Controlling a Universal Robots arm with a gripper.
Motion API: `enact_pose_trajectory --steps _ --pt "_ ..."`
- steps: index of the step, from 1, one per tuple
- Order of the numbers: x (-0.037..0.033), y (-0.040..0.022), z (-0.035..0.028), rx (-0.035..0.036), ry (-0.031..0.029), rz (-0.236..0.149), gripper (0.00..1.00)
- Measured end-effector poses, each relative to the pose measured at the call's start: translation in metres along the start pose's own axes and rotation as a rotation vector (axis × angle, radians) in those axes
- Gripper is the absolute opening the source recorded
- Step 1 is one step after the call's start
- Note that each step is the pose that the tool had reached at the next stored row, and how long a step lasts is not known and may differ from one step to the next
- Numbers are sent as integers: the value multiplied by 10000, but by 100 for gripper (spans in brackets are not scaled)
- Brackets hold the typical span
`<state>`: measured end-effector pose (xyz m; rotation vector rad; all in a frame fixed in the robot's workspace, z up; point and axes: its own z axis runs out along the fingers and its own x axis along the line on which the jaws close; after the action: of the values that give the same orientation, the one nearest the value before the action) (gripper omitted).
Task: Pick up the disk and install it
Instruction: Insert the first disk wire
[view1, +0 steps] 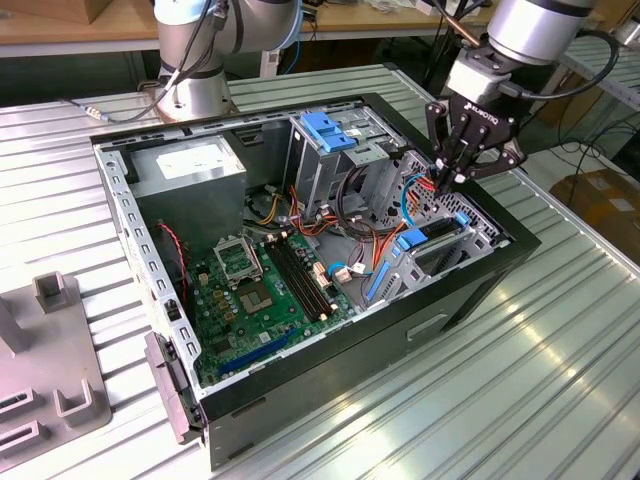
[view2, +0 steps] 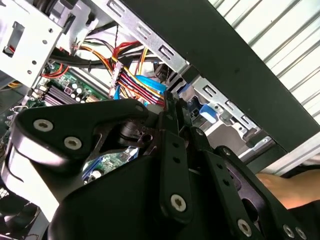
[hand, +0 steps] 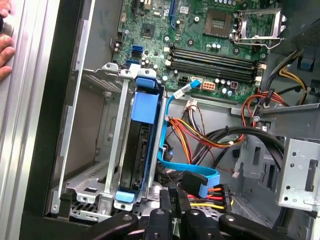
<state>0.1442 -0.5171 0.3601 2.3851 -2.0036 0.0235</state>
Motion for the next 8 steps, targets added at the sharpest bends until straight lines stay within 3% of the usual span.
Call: enact_pose_trajectory --steps 6,8 --pt "-1 3 1 0 0 4 17" --pt "-1 3 2 -5 -1 166 17"
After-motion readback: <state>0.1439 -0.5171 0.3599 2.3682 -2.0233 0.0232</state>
